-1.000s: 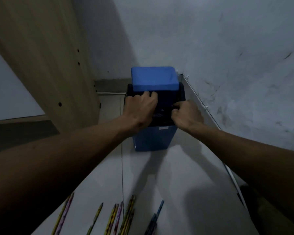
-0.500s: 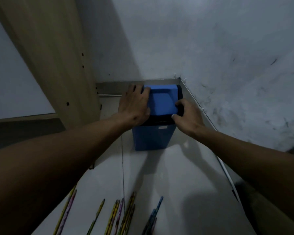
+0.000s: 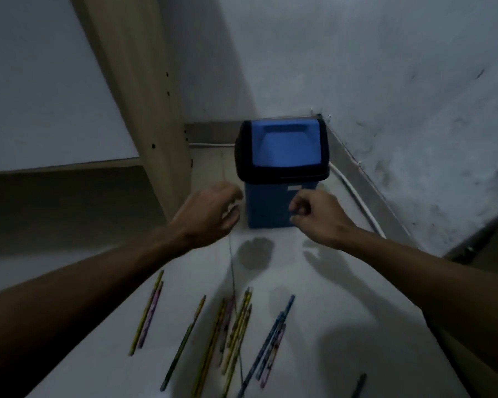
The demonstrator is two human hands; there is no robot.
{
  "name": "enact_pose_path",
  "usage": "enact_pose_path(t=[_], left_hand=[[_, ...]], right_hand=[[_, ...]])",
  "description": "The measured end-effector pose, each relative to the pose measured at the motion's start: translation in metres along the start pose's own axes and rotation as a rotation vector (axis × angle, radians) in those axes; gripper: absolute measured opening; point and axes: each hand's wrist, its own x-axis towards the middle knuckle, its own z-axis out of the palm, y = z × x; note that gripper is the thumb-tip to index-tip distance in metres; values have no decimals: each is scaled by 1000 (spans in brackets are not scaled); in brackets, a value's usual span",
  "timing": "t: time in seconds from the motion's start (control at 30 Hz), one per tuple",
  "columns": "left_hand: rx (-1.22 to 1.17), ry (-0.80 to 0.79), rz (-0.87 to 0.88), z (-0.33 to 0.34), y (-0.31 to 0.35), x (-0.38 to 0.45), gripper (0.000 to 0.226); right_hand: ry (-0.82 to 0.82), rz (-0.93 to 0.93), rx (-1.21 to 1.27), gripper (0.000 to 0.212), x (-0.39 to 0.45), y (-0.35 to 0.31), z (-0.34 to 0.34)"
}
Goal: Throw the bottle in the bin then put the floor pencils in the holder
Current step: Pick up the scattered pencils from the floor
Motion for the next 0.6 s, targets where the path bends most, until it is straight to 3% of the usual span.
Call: enact_pose_path(t=[0.13,0.33,0.6], left_hand=[[-12,-122,-227,8,-25,-71,12],[2,-254,-710,37,-67,-157,19],[-77,-202,-1086,69,-86,-197,21]], right_hand=[[-190,-98,-35,14,-24,-11,41],[-378,-155,-9,15,-49,-23,118],[-456,-105,40,19,-66,-32,184]])
